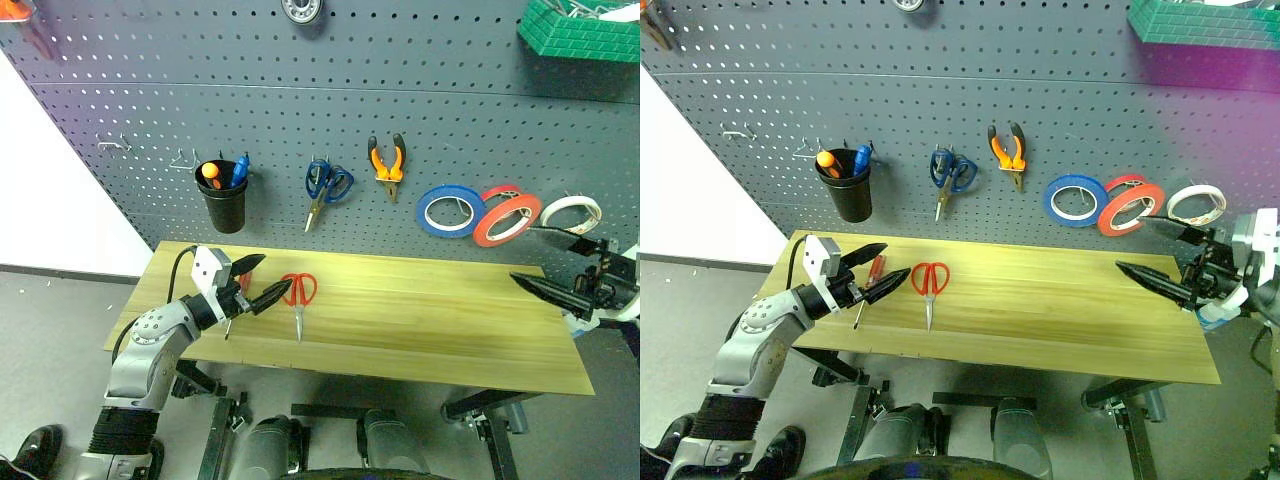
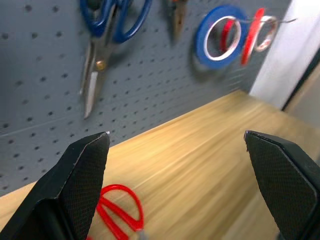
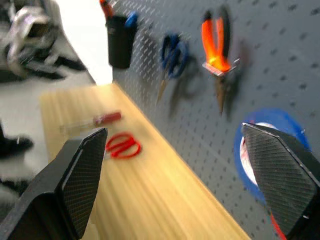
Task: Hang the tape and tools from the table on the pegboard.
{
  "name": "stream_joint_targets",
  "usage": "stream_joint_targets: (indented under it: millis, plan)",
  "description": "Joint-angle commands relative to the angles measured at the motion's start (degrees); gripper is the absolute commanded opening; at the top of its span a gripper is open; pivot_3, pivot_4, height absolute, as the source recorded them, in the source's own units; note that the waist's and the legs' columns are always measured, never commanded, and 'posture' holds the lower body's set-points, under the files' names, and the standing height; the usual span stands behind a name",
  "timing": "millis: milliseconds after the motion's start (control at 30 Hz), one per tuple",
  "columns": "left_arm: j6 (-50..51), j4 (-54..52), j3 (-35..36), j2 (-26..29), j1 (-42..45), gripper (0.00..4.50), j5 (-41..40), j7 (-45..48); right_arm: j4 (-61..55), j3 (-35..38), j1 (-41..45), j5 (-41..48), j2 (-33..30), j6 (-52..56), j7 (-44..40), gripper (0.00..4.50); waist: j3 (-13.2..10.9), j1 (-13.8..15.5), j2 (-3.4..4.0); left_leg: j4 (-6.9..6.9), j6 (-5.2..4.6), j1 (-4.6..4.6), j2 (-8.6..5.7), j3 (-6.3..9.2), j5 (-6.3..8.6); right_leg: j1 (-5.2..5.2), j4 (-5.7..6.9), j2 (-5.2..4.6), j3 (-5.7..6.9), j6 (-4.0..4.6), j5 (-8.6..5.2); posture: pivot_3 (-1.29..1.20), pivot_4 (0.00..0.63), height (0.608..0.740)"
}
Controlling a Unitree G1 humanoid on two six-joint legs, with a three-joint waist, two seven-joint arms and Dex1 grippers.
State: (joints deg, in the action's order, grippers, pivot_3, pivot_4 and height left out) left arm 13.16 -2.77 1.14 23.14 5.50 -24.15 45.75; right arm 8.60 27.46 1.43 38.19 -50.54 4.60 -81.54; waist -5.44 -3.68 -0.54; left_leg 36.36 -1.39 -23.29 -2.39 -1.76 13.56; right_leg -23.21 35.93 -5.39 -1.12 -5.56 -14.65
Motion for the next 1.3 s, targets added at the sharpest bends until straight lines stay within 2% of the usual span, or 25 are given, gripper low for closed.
stream_joint_targets:
  millis: [33, 233, 433, 533, 700, 900, 1067, 1300]
  plan:
    - [-0.07, -0.06, -1.58, -1.22, 1.08, 4.5, 2.48, -2.38, -2.12, 1.23, -1.78, -0.22, -0.63, -1.92, -2.88, 4.49, 0.0, -0.29, 0.0, 0.01, 0.0, 0.0, 0.0, 0.0, 0.0, 0.01, 0.0, -0.01, 0.0, -0.01, 0.01, -0.2, 0.048, 0.74]
    - [1.94, 6.07, -3.47, -3.93, 3.23, 4.5, 10.31, -12.36, 0.12, 1.27, -4.43, -3.65, -1.29, -7.31, -6.48, 4.49, 0.02, -0.47, 0.04, 0.16, 0.0, 0.03, 0.0, 0.0, 0.01, 0.02, 0.12, -0.02, 0.01, -0.07, 0.05, -0.21, 0.058, 0.74]
    - [4.58, 9.39, -4.67, -6.13, 3.8, 4.5, 16.95, -21.33, 0.38, 0.8, -4.4, -5.44, -0.17, -11.78, -6.11, 4.49, -0.01, -0.38, -0.01, 0.28, -0.02, 0.0, 0.0, 0.0, 0.02, 0.05, 0.13, -0.03, 0.02, -0.1, 0.07, -0.21, 0.069, 0.74]
    - [9.14, 9.42, -5.42, -7.85, 4.62, 4.5, 20.87, -27.82, 0.51, 0.54, -3.83, -5.06, -0.51, -11.27, -6.17, 4.49, -0.03, -0.34, -0.05, 0.3, -0.05, -0.01, 0.0, 0.0, 0.04, 0.05, 0.13, -0.08, 0.02, -0.11, 0.08, -0.21, 0.076, 0.74]
    - [22.94, 9.28, -6.24, -11.63, 8.46, 4.5, 24.67, -35.53, 1.37, -0.12, -2.88, -6.09, -0.7, -12.83, -6.38, 4.49, -0.08, -0.31, -0.11, 0.35, -0.05, -0.02, 0.0, 0.02, 0.05, 0.07, 0.14, -0.08, 0.05, -0.14, 0.09, -0.21, 0.084, 0.74]
    - [26.66, 12.61, -8.78, -15.56, 14.19, 4.5, 26.54, -37.85, 1.57, -0.67, -2.15, -6.15, -0.76, -12.25, -6.26, 4.49, -0.28, -0.33, -0.26, 0.59, -0.17, -0.09, 0.0, 0.04, 0.12, 0.13, 0.13, -0.08, 0.09, -0.21, 0.13, -0.23, 0.102, 0.74]
    - [30.56, 16.46, -8.68, -20.63, 19.01, 4.5, 24.97, -38.37, 0.73, -0.57, -2.35, -5.86, -0.59, -11.79, -5.02, 4.49, -0.62, -0.36, -0.26, 0.61, -0.21, -0.12, 0.0, 0.03, 0.15, 0.12, 0.1, -0.11, 0.09, -0.22, 0.13, -0.24, 0.112, 0.74]
    - [42.29, 12.75, -9.13, -23.92, 20.57, 4.5, 25.64, -41.0, -0.49, 0.04, -3.12, -5.25, -0.56, -10.83, -3.8, 4.49, -1.15, -0.44, -0.36, 0.59, -0.21, -0.14, 0.0, 0.03, 0.16, 0.09, 0.1, -0.08, 0.09, -0.24, 0.13, -0.25, 0.124, 0.74]
